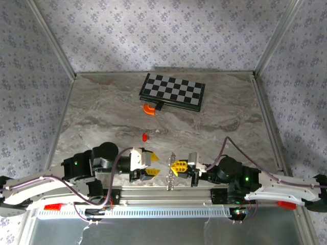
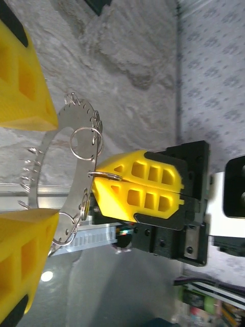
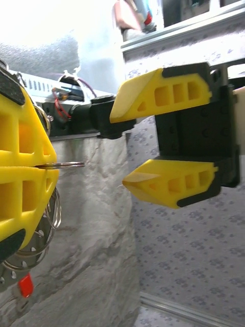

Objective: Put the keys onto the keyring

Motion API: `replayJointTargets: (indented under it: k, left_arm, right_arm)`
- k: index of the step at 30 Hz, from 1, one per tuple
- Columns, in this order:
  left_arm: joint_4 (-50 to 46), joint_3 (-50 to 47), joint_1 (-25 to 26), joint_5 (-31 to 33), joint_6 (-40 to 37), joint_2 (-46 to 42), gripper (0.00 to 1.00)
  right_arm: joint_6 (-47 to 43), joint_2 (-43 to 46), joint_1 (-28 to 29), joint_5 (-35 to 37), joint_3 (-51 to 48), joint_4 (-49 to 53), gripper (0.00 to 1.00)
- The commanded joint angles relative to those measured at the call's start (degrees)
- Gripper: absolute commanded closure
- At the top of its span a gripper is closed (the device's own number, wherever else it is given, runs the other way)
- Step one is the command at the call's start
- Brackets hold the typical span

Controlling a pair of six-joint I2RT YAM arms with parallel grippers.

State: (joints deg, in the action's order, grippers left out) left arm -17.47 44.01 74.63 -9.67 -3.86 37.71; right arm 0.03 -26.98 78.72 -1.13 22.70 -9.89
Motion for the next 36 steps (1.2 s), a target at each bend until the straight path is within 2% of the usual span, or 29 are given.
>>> replayJointTargets:
  k: [1, 7, 17, 26, 33, 36]
  left_arm:
    - [11.44, -1.61, -0.08, -1.86, 3.78, -1.93, 0.59]
    - [14.81, -1.52, 0.07, -4.17, 3.85, 0.01, 0.62]
    - [18.26, 0.4, 0.54, -7.14, 2.32, 3.89, 0.75]
    - [19.56, 1.05, 0.76, -8.03, 2.19, 5.94, 0.86]
    - [18.62, 1.46, 0.79, -8.22, 2.47, 5.8, 0.99]
    - [18.12, 1.4, 0.84, -8.08, 2.38, 5.19, 1.0]
  right_arm:
    - [1.98, 1.04, -0.23, -2.75, -0.35, -9.35, 1.0]
    - [2.24, -0.29, -0.23, -4.82, -0.64, -13.66, 1.0]
    - [2.34, -1.84, -0.25, -6.88, -0.98, -19.4, 1.0]
    - [2.51, -2.1, -0.38, -6.91, -1.44, -20.45, 1.0]
    - [2.69, -2.24, -0.44, -6.19, -1.71, -20.26, 1.0]
    - [2.8, -2.2, -0.43, -5.83, -1.74, -19.89, 1.0]
